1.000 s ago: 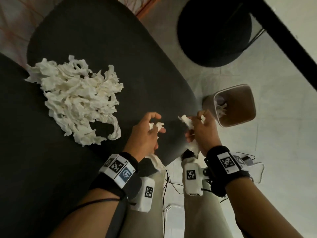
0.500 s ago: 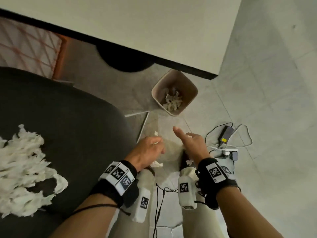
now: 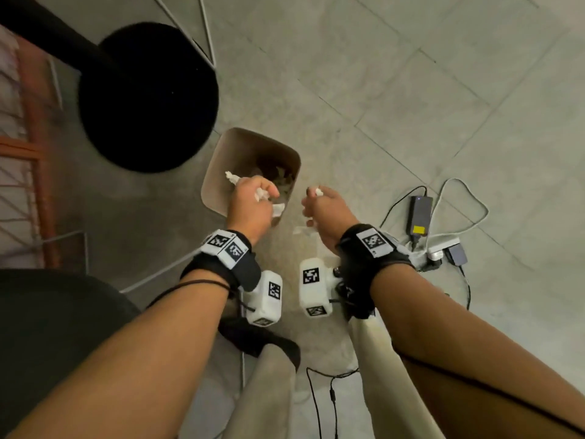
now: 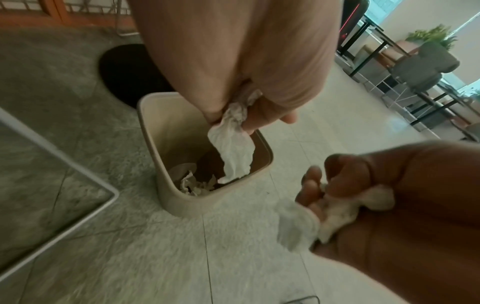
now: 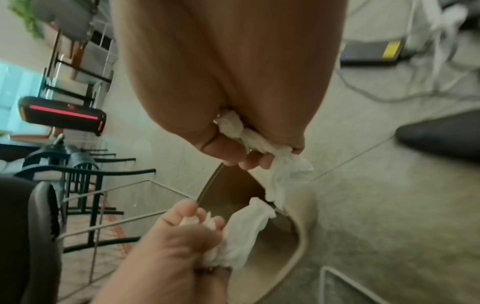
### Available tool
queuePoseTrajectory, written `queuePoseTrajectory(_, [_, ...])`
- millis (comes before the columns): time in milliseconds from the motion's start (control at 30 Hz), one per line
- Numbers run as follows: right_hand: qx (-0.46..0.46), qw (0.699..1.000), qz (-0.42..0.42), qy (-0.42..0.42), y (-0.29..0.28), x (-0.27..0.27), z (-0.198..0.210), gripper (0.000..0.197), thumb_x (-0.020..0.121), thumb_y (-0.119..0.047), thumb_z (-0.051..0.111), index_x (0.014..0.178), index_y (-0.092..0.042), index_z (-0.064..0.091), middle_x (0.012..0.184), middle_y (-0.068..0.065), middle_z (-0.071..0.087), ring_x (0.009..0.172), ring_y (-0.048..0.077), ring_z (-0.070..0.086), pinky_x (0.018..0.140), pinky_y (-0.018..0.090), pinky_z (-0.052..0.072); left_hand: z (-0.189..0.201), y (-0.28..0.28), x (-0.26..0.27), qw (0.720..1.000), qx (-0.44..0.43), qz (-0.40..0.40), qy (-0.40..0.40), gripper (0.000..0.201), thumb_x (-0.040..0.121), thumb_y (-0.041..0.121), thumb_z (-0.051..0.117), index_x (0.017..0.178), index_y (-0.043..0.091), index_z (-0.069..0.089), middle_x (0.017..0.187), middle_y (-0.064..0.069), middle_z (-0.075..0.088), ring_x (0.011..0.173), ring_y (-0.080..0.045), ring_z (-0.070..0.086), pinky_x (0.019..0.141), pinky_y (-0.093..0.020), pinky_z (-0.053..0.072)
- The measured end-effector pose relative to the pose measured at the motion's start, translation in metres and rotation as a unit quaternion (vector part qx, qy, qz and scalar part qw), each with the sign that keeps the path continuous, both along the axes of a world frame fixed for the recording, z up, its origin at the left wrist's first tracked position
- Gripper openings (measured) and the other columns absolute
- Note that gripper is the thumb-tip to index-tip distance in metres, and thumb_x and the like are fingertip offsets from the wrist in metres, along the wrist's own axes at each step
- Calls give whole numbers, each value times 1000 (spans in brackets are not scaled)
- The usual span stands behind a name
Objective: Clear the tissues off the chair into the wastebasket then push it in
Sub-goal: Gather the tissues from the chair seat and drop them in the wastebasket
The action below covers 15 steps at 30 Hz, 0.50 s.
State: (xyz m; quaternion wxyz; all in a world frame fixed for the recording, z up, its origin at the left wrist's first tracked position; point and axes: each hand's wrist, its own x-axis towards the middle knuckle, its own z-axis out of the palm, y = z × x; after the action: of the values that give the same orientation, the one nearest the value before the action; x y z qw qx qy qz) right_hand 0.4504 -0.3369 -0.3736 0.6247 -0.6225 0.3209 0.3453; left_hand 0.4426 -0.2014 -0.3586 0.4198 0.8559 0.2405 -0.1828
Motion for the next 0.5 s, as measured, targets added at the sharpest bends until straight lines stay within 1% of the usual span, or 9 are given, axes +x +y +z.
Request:
queuePoseTrajectory(33, [16, 1000, -20, 1, 7, 8, -8, 29, 88, -1, 43, 69, -23, 48, 69, 1, 48, 63, 16, 44, 56, 29, 35, -11, 3, 6, 1000, 14, 5, -14, 36, 75, -17, 45, 77, 16, 61, 106, -13, 58, 88, -17, 53, 68, -4, 35])
queuePoseTrajectory(67, [31, 999, -39, -2, 14, 15, -15, 32, 84, 3, 42, 68, -23, 49, 67, 0, 48, 62, 16, 45, 56, 29, 36, -22, 7, 12, 999, 30, 7, -28, 37, 74, -16, 46, 78, 18, 61, 108, -14, 60, 89, -17, 54, 70, -3, 36])
queuePoseTrajectory(133, [48, 997, -59, -12, 27, 31, -28, 34, 78, 8, 42, 68, -24, 51, 64, 0, 49, 60, 16, 46, 57, 30, 38, -41, 15, 20, 997, 58, 10, -51, 38, 74, -12, 47, 81, 22, 62, 108, -12, 63, 93, -20, 58, 79, -14, 41])
queuePoseTrajectory(200, [56, 996, -58, -33, 43, 44, -39, 30, 75, 6, 47, 71, -24, 54, 66, 1, 52, 63, 19, 50, 63, 35, 44, -57, 25, 23, 996, 68, 21, -51, 36, 80, -5, 48, 88, 26, 64, 107, -7, 66, 96, -20, 62, 85, -28, 48])
queuePoseTrajectory(267, [73, 995, -51, -44, 58, 51, -54, 23, 72, -2, 56, 79, -25, 58, 77, 4, 59, 76, 24, 58, 79, 43, 53, -71, 36, 21, 998, 57, 25, -21, 31, 86, 2, 52, 103, 25, 63, 111, -3, 66, 101, -19, 63, 89, -34, 52])
queuePoseTrajectory(333, [86, 995, -27, -43, 67, 53, -69, 24, 71, -15, 69, 90, -28, 60, 98, 6, 66, 95, 27, 65, 96, 48, 52, -85, 46, 16, 999, 43, 1, 24, 34, 86, 12, 58, 117, 27, 59, 118, -3, 65, 108, -21, 62, 95, -41, 52])
queuePoseTrajectory(400, [98, 995, 10, -21, 72, 54, -79, 42, 67, -30, 78, 104, -30, 58, 118, 5, 64, 110, 26, 63, 101, 48, 50, -93, 54, 11, 996, 41, -38, 66, 40, 82, 17, 62, 121, 27, 59, 119, -4, 65, 109, -22, 63, 96, -44, 52])
queuePoseTrajectory(467, [107, 994, 28, -2, 72, 53, -84, 60, 63, -40, 80, 118, -32, 56, 127, 3, 62, 117, 25, 60, 103, 46, 47, -93, 60, 7, 992, 41, -73, 92, 46, 79, 19, 68, 125, 23, 59, 129, -3, 58, 115, -21, 59, 102, -43, 49])
queuePoseTrajectory(500, [104, 994, 36, -2, 70, 52, -83, 63, 68, -40, 78, 126, -29, 55, 130, 3, 61, 119, 23, 58, 105, 43, 45, -93, 62, 5, 990, 48, -88, 104, 50, 79, 19, 71, 128, 21, 58, 136, -4, 52, 120, -21, 55, 107, -40, 45])
